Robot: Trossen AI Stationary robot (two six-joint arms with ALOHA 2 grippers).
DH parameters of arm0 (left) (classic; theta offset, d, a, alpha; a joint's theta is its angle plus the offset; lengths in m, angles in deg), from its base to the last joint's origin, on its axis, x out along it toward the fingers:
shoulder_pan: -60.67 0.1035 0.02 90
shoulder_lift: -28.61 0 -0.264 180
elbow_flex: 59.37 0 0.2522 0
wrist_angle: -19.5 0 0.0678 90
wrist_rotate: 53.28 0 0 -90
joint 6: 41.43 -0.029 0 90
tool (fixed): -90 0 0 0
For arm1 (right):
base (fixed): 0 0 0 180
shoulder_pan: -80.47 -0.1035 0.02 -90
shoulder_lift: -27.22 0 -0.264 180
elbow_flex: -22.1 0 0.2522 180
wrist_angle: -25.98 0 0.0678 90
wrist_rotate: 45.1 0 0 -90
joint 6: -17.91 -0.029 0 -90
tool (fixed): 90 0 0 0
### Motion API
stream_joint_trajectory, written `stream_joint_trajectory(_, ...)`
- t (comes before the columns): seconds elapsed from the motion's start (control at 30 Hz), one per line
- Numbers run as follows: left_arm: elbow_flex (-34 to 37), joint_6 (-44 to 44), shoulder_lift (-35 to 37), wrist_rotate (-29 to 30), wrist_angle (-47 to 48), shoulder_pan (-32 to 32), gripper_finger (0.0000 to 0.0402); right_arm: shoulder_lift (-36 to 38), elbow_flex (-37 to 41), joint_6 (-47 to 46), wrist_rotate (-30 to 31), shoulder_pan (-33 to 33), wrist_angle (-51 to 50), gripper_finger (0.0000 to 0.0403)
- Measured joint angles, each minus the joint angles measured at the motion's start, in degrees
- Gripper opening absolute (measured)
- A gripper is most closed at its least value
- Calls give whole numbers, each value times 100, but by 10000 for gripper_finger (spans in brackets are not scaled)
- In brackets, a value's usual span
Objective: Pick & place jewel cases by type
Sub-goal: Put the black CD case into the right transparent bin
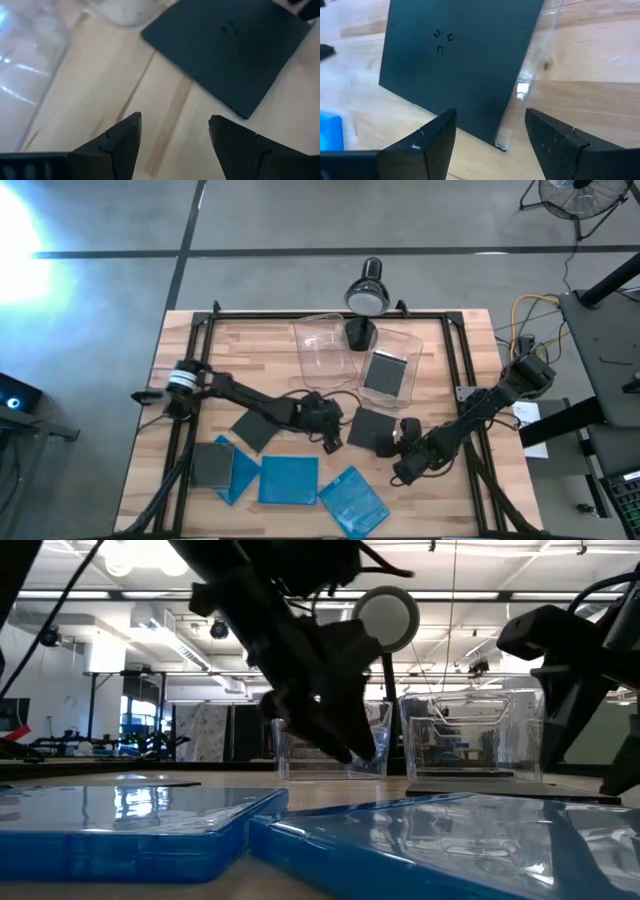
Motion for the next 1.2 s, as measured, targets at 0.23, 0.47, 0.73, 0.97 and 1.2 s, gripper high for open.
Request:
stream_joint_trajectory(0.23, -597, -637, -689, -151, -31, 4, 213, -201, -20, 10, 25, 36, 4, 231)
stream_joint_trajectory(0.47, -876, -651, -1012, -580, 27, -17, 213, -257, 3, 23, 138, 126, 177, 231)
stream_joint_trajectory(0.73, -832, -878, -1030, -736, 301, -32, 213, -68, 14, 40, 310, 154, 305, 231)
stream_joint_trajectory(0.97, -798, -931, -1038, -843, 912, -76, 213, 547, -29, 541, 692, 132, 294, 231)
stream_joint_trajectory(1.2, -729, -980, -1038, -797, 870, -90, 213, 729, -29, 819, 1004, 152, 436, 231)
